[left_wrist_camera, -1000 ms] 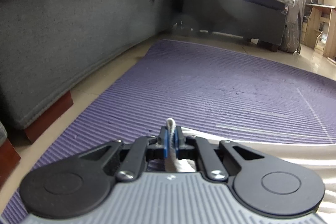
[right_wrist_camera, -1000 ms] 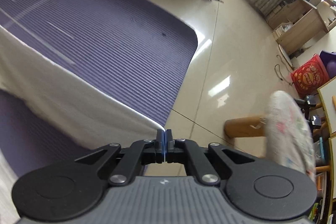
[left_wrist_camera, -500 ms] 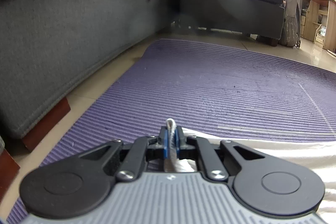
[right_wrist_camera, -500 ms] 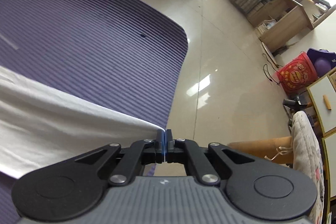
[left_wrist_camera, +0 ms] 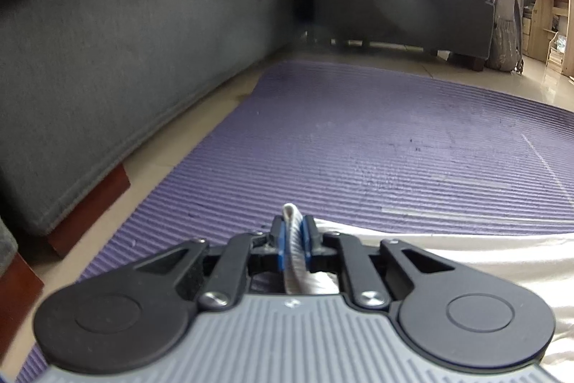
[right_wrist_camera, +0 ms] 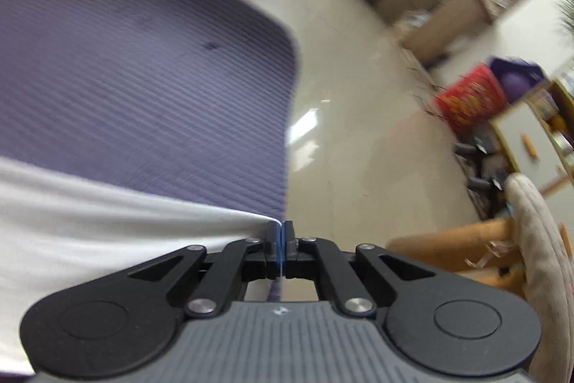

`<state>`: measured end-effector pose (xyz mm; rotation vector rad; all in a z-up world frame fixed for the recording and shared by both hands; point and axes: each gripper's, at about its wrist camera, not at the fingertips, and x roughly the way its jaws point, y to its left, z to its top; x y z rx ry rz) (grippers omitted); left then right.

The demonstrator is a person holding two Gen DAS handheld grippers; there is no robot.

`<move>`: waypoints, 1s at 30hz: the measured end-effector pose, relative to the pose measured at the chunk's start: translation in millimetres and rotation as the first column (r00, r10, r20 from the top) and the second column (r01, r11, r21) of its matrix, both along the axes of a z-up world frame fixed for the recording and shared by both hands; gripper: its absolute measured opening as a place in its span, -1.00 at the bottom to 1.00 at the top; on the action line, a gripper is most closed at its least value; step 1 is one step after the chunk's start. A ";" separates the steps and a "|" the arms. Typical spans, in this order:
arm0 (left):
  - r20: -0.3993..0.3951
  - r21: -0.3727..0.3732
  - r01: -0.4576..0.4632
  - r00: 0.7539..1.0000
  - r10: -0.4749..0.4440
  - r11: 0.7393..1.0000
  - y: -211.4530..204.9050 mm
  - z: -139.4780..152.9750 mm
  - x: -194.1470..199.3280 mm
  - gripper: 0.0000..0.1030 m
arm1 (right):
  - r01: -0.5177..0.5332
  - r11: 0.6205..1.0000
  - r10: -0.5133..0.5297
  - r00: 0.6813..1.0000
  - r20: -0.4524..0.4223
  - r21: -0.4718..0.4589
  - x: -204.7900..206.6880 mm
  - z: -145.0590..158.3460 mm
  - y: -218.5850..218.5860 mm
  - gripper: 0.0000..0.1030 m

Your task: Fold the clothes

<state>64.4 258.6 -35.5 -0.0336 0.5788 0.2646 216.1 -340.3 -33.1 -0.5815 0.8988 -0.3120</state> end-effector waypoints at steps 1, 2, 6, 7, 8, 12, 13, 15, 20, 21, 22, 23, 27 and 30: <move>-0.022 -0.002 0.000 1.000 0.000 1.000 0.4 -1.8 3.1 -0.73 | -0.012 1.000 0.012 1.000 -0.020 -0.011 0.2 -3.2 1.7 -1.00; -0.035 -0.007 -0.001 0.999 0.001 1.000 1.2 -2.9 5.0 -0.67 | -0.030 0.999 0.029 0.998 -0.046 -0.023 0.0 -6.9 3.9 -0.98; -0.046 -0.032 -0.011 0.999 0.010 0.999 6.6 -2.5 4.8 -0.04 | -0.072 0.997 0.070 0.996 -0.062 -0.023 -1.5 -0.2 10.2 -0.32; -0.057 -0.051 -0.020 0.998 0.017 0.998 9.8 -1.8 4.5 0.19 | -0.090 0.996 0.089 0.995 -0.051 -0.010 -3.6 5.4 13.3 -0.02; -0.072 -0.068 -0.029 0.997 0.024 0.997 12.7 -0.8 4.4 0.53 | -0.111 0.994 0.111 0.993 -0.039 0.002 -6.0 11.2 16.7 -0.01; -0.121 -0.107 -0.019 0.993 0.006 0.994 20.1 5.5 -2.6 0.65 | -0.214 0.976 0.216 0.976 -0.035 0.046 -14.7 31.7 42.5 0.00; -0.126 -0.115 -0.014 0.992 -0.001 0.993 21.4 7.7 -5.4 0.65 | -0.236 0.970 0.238 0.971 -0.034 0.057 -18.5 36.0 49.4 0.00; -0.126 -0.120 0.002 0.992 -0.017 0.993 24.1 14.3 -9.1 0.67 | -0.331 0.934 0.339 0.940 -0.044 0.137 -26.8 47.1 75.5 0.00; -0.172 -0.158 0.093 0.978 -0.120 0.983 32.0 27.8 4.8 0.68 | -0.552 0.763 0.604 0.794 -0.069 0.336 -35.5 56.8 141.8 -0.02; -0.196 -0.164 0.109 0.970 -0.140 0.980 33.5 28.0 11.6 0.60 | -0.594 0.718 0.659 0.748 -0.078 0.363 -36.4 55.7 158.6 -0.03; -0.216 -0.166 0.121 0.964 -0.156 0.979 34.3 27.9 17.1 0.54 | -0.618 0.692 0.689 0.720 -0.084 0.373 -37.1 54.5 169.5 -0.05; -0.225 -0.166 0.129 0.960 -0.165 0.978 34.5 28.0 20.2 0.47 | -0.658 0.648 0.736 0.671 -0.091 0.384 -38.2 51.5 188.8 -0.10; -0.244 -0.174 0.155 0.950 -0.195 0.972 34.4 27.4 31.9 0.32 | -0.696 0.573 0.796 0.599 -0.090 0.434 -40.7 42.9 230.7 -0.18; -0.251 -0.191 0.159 0.946 -0.204 0.969 36.4 23.4 35.3 0.19 | -0.694 0.532 0.821 0.563 -0.095 0.485 -36.7 34.8 253.3 -0.28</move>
